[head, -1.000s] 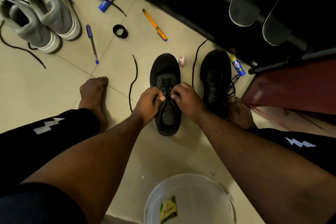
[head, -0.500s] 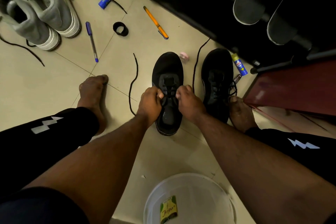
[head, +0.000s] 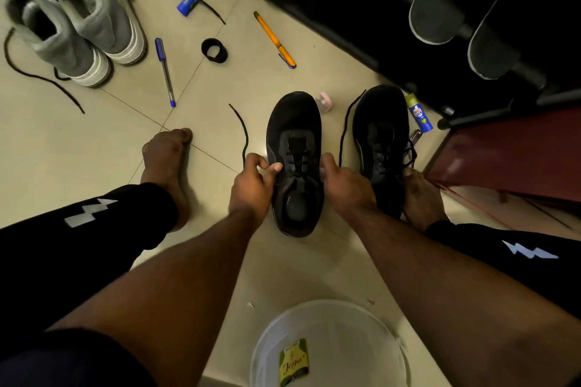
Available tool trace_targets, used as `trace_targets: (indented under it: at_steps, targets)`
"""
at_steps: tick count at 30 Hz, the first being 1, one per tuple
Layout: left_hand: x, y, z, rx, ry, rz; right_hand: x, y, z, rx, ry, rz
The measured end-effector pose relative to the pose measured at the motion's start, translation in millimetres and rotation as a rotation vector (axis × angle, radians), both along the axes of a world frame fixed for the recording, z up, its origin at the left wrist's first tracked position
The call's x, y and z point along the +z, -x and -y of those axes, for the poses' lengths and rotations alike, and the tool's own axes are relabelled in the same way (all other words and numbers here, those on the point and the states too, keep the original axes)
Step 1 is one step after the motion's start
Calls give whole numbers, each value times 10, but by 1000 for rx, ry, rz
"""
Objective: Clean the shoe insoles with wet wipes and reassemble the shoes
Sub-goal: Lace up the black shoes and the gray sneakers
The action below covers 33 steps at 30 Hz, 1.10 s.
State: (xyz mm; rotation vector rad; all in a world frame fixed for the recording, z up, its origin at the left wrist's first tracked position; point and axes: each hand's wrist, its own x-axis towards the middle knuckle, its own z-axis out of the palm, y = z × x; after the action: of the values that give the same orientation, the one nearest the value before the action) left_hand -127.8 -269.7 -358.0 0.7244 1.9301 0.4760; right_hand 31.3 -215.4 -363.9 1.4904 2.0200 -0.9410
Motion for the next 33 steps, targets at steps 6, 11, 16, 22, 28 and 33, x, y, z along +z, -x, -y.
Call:
trace_targets:
  at_steps: [6,11,16,22,28,33]
  targets:
    - [210,133,-237,-114,177,-28,212,-20,-70,-214,-53,-13]
    - [911,143,-422,-213,201,64,819,-168,-86,-563,205,-442]
    - [1994,59,-407,-243,63,118,1860,-180,-71,-567,364,-562]
    - [3184,-16,-411,-183,-177,281,3113,-159,-27,-768,508,-972]
    - [3402,196,-476,-65,-177,500,3269,-184,-132,-645,66,-992]
    - [3331,186,-807,-187,-324,272,3076,-124,-511,-398,-351,-941]
